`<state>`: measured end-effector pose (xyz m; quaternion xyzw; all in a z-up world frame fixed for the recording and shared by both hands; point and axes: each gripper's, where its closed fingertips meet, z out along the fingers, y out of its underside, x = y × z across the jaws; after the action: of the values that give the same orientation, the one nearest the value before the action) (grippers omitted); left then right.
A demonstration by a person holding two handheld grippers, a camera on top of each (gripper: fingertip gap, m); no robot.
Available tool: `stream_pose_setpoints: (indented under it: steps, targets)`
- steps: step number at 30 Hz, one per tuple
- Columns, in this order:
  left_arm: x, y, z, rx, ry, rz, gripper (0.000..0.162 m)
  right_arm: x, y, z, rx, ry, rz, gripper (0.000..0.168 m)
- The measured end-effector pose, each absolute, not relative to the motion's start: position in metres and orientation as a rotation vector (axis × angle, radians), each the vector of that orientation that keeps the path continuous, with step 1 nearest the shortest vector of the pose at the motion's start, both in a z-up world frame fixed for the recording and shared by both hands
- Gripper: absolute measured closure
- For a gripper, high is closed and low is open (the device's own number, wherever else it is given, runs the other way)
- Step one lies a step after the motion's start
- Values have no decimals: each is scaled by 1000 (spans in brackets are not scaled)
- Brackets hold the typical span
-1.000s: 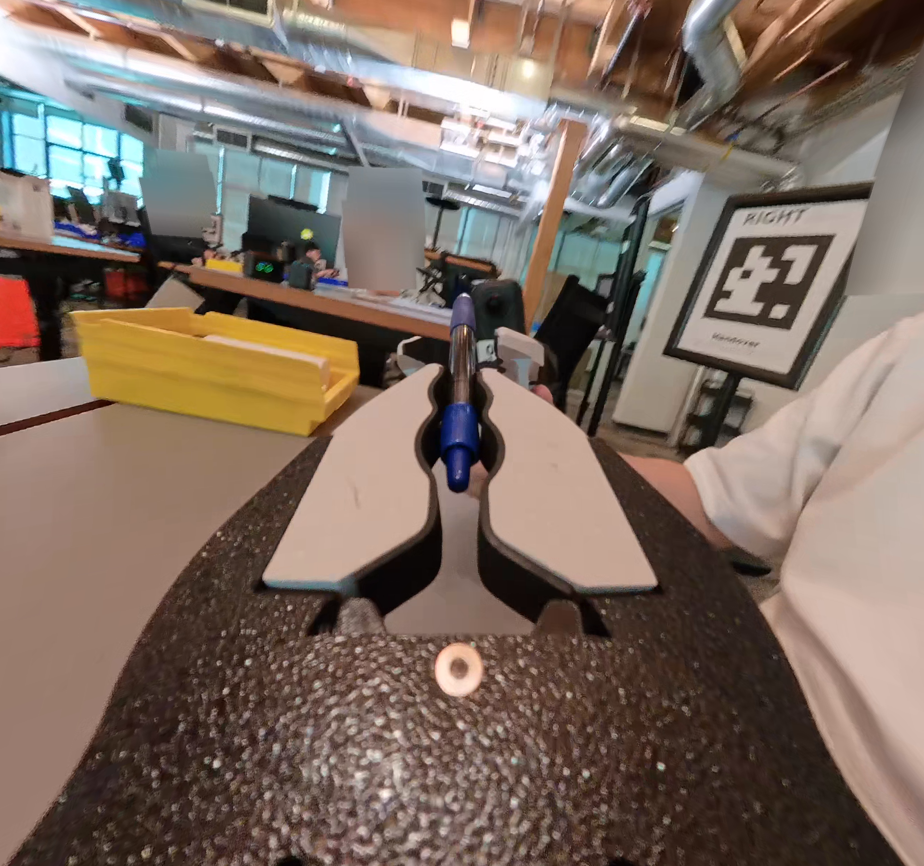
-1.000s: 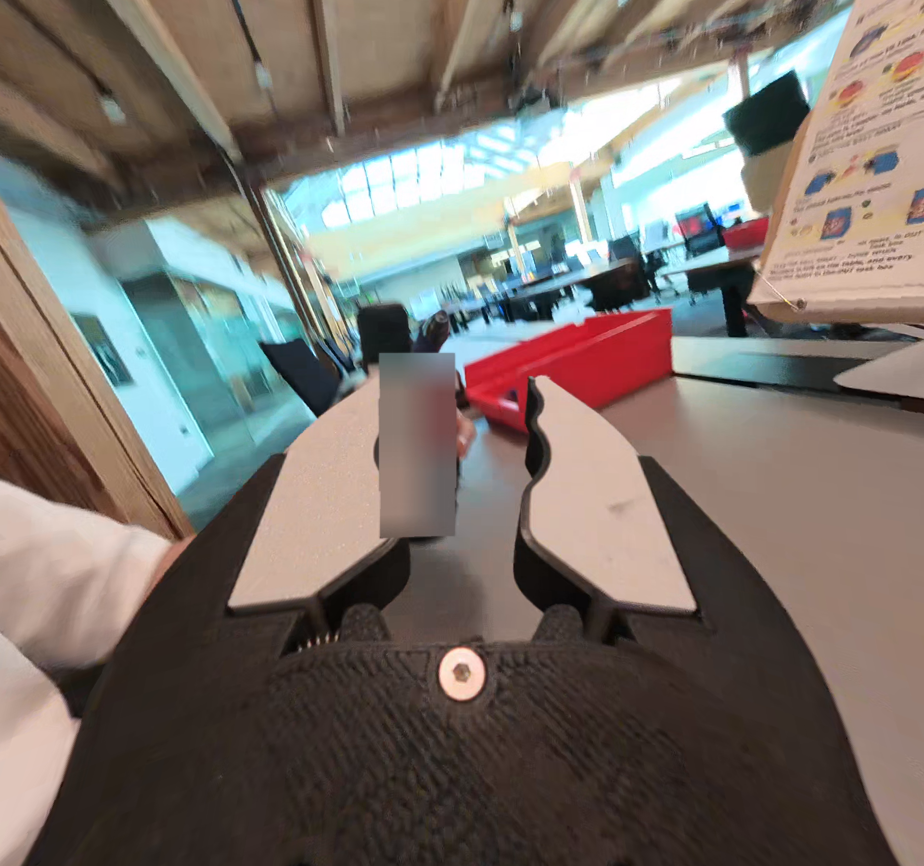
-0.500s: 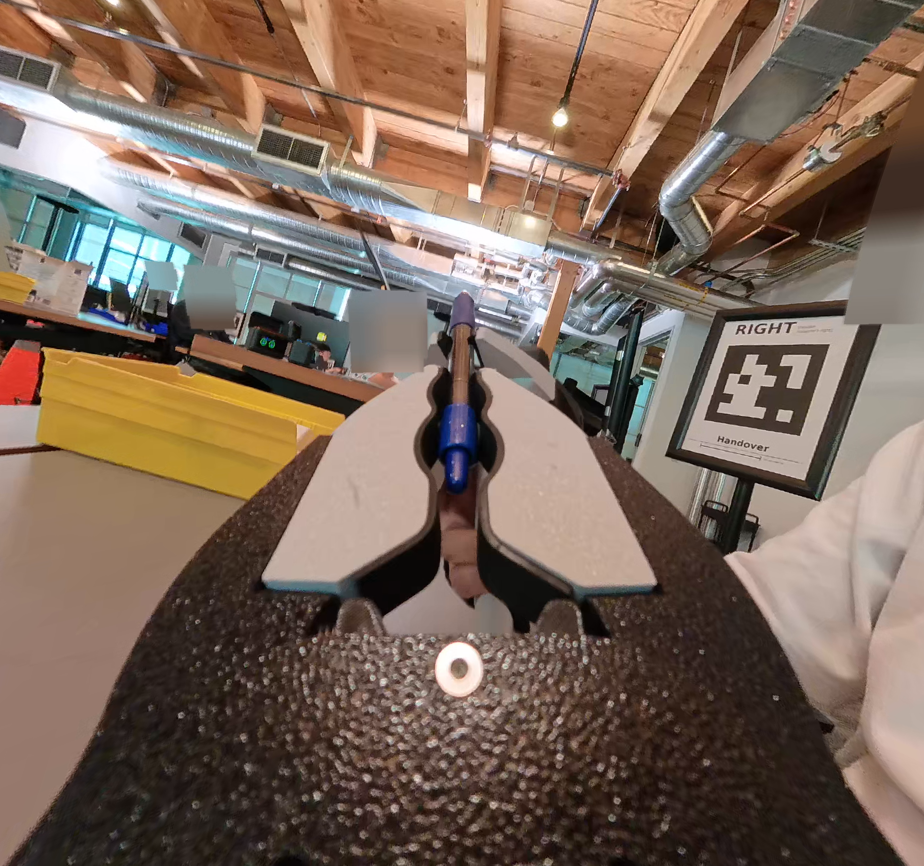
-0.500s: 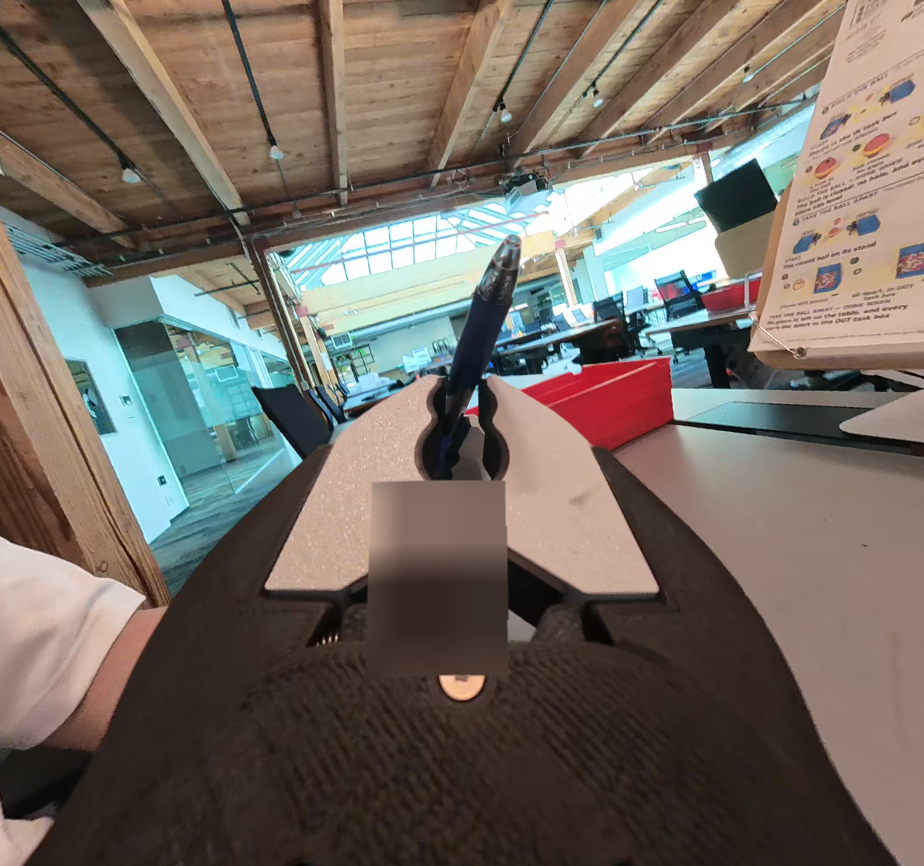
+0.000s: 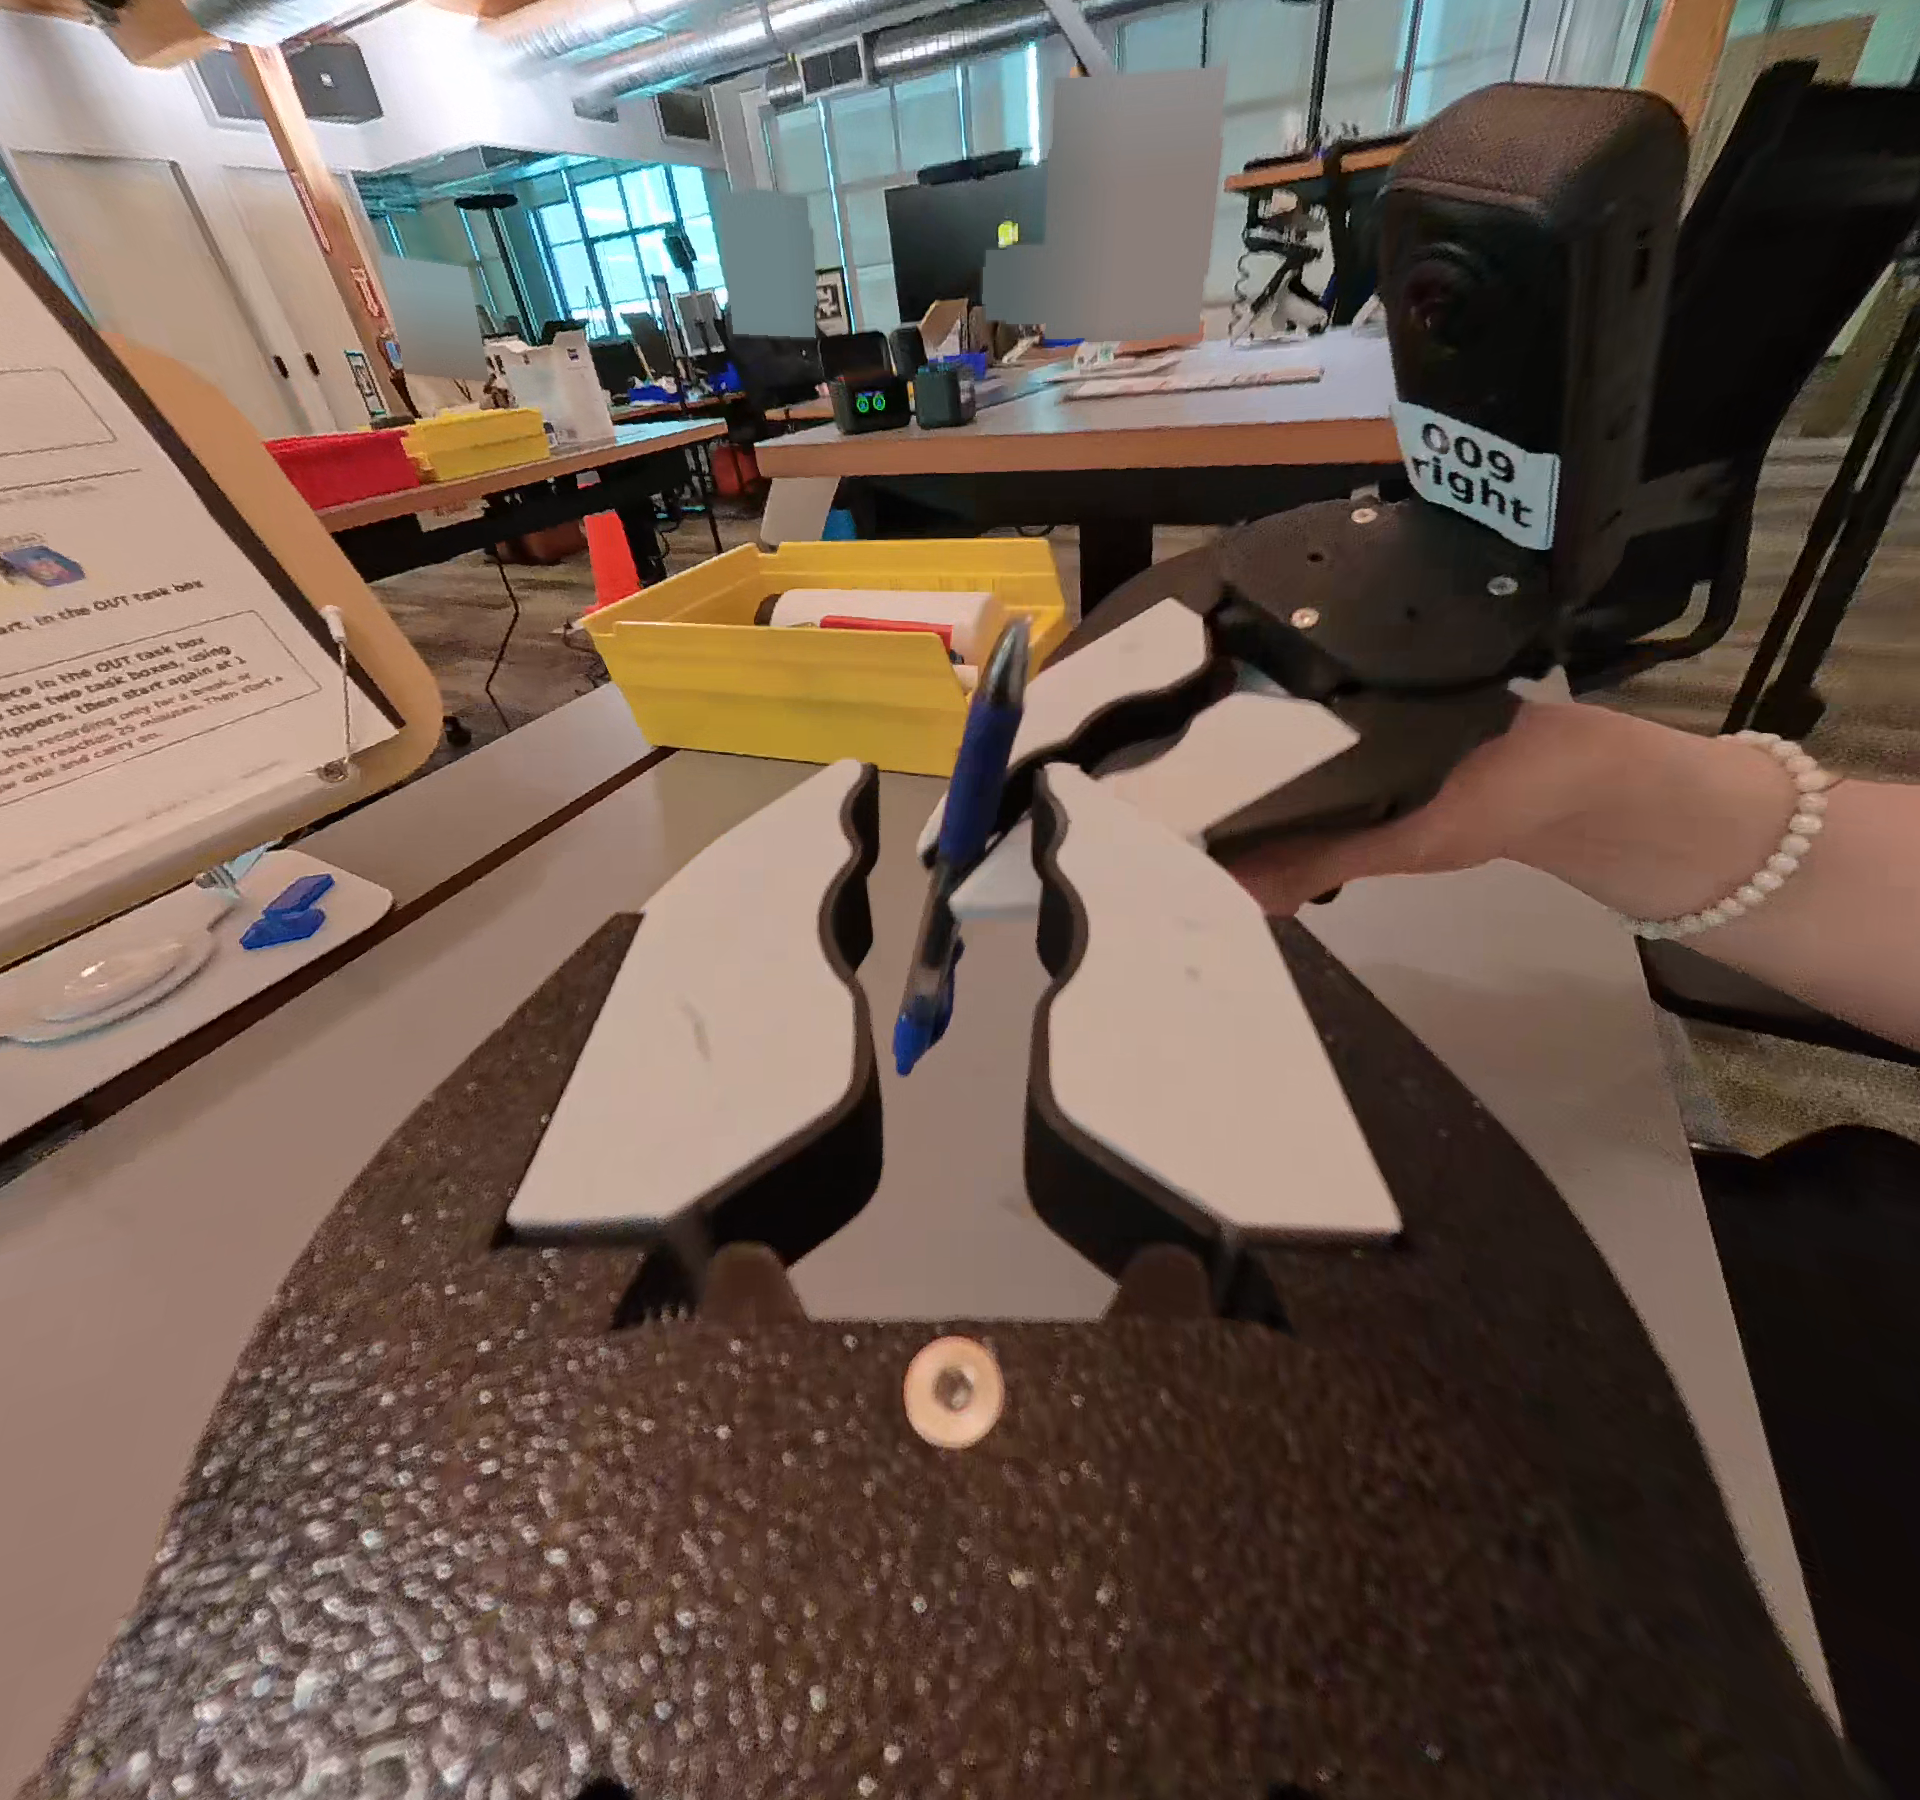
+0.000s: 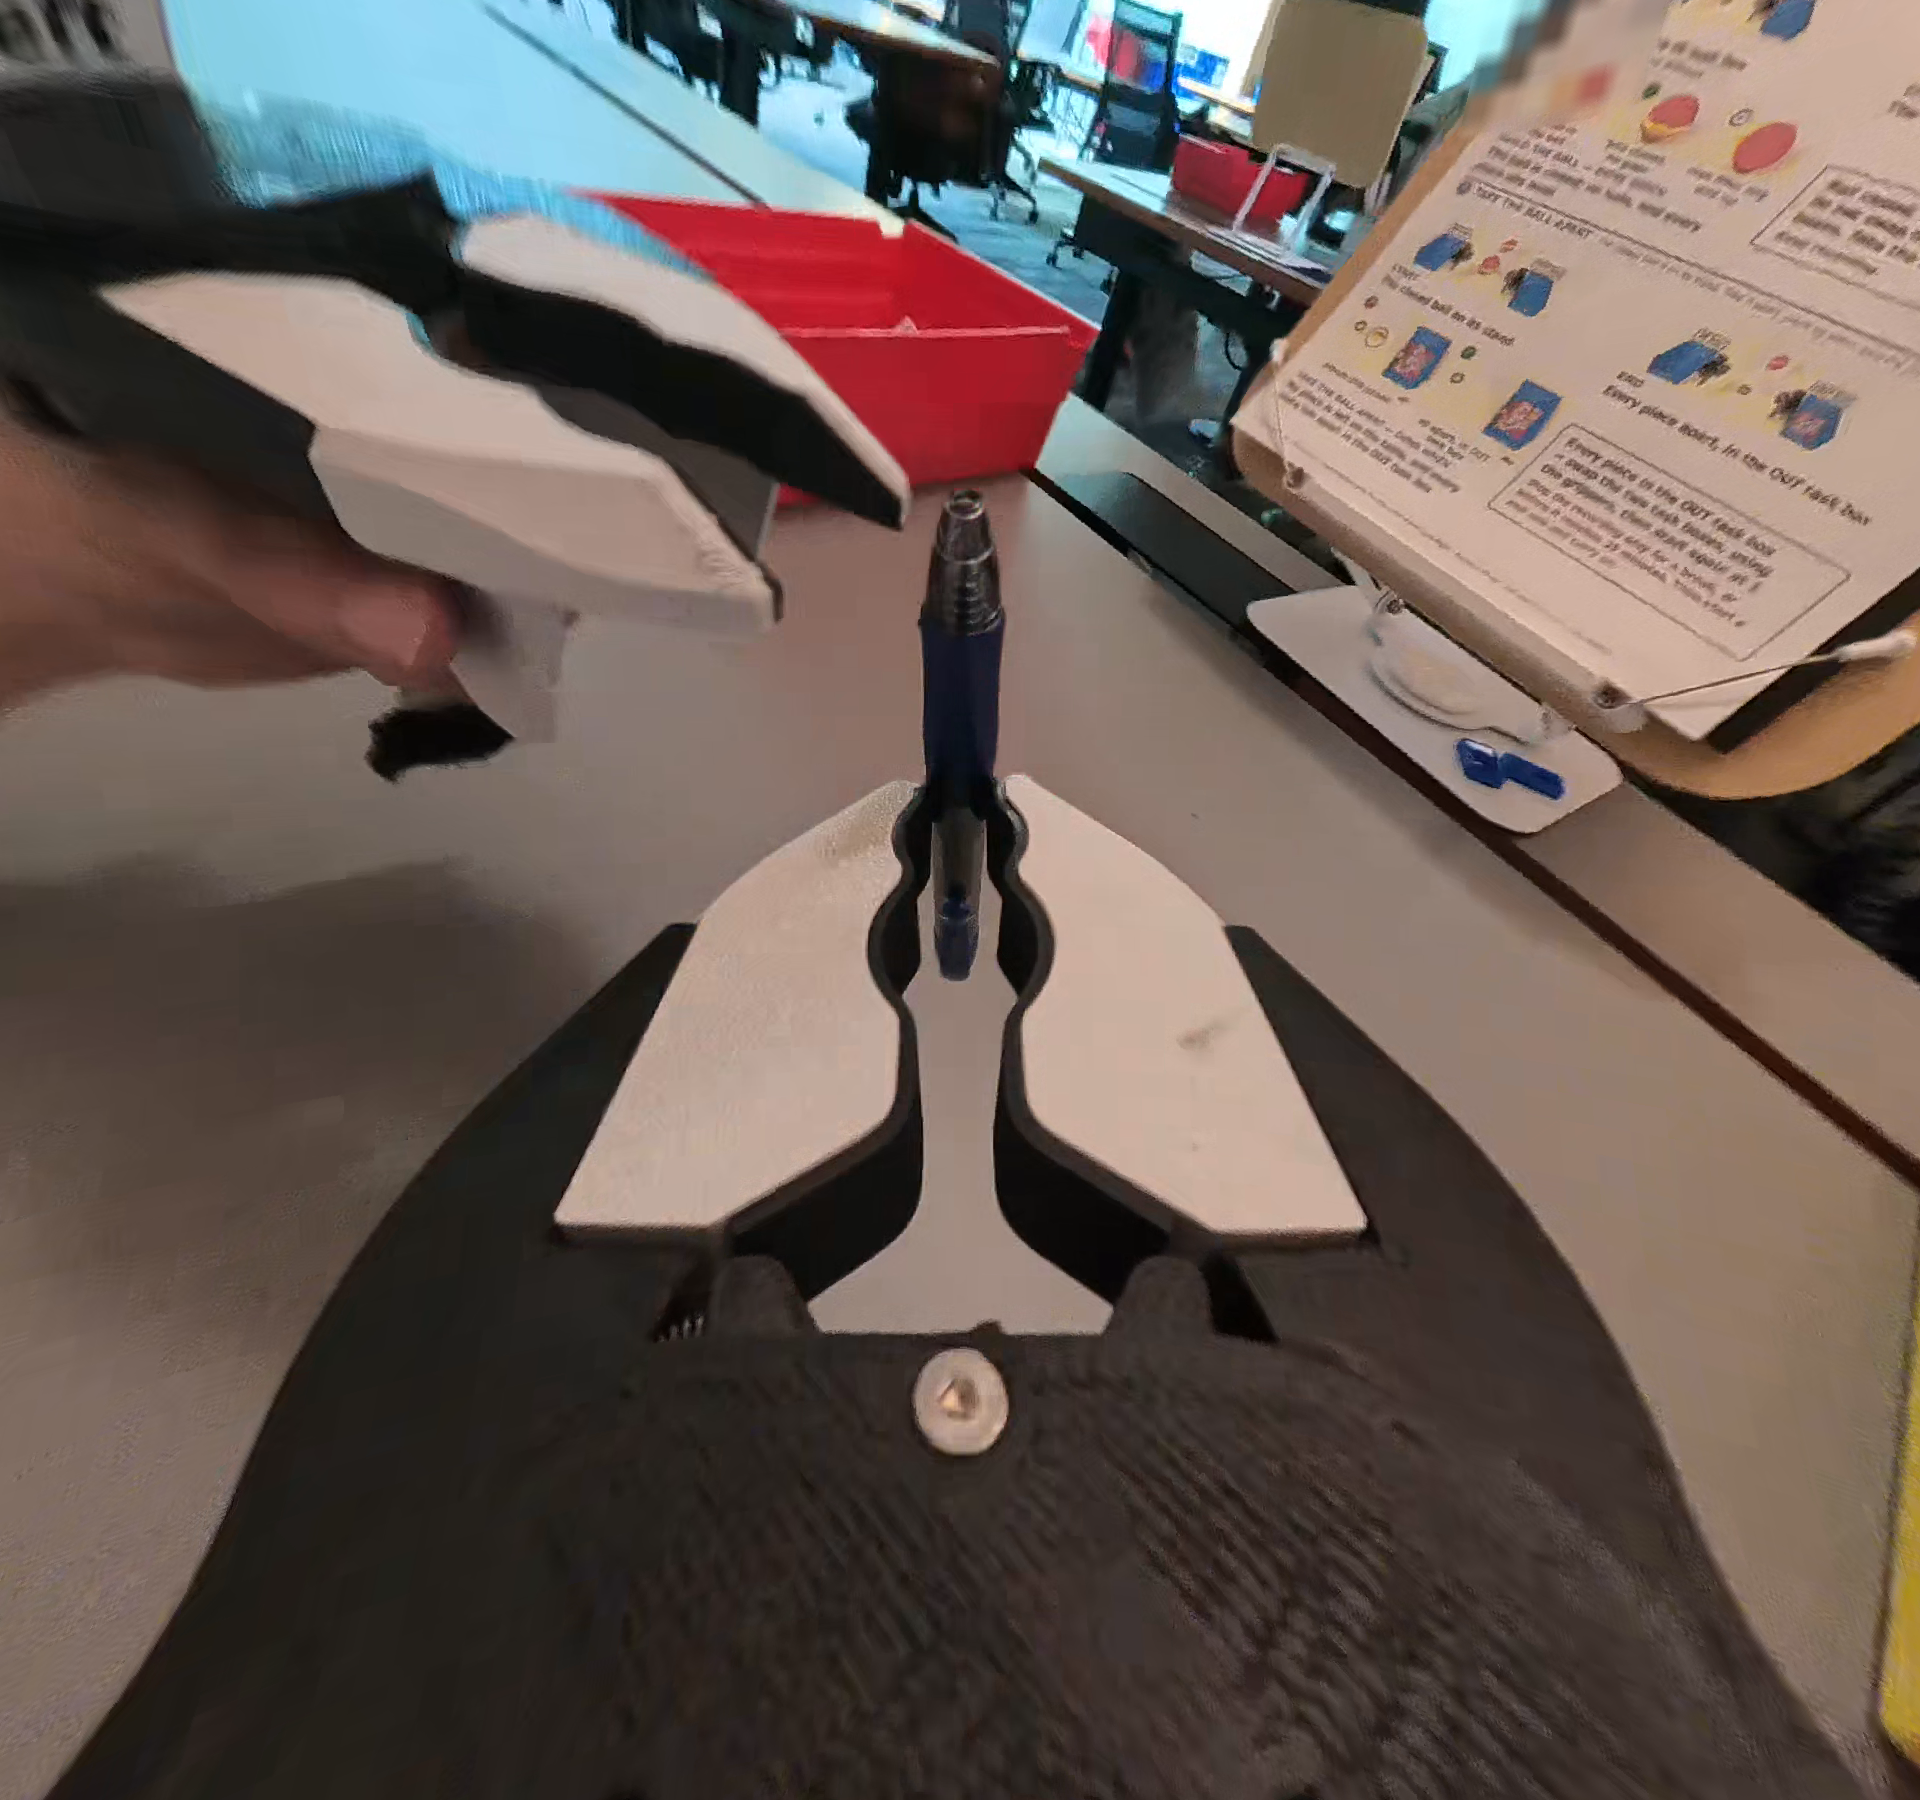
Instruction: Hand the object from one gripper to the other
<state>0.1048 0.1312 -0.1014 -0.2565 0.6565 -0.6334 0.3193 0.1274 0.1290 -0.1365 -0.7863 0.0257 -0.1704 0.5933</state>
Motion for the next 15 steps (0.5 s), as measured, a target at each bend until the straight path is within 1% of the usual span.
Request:
stream_pose_setpoints:
  steps: [4, 5, 6, 9, 12, 15]
  targets:
    - [104, 119, -110, -660, 1800, -1556, 136, 118, 139, -151, -1903, -25, -486, 158]
    - [106, 119, -114, -671, 1812, -1536, 139, 116, 141, -153, -1909, -33, -479, 158]
    - [107, 119, -117, -687, 1818, -1531, 149, 115, 142, -153, -1901, -25, -478, 158]
    - [110, 123, -116, -739, 1786, -1595, 151, 114, 143, -151, -1885, -26, -468, 158]
    - [110, 133, -101, -792, 1670, -1733, 152, 110, 143, -142, -1793, -25, -392, 158]
    - [108, 158, -75, -923, 1386, -2078, 152, 116, 140, -138, -1717, 6, -331, 123]
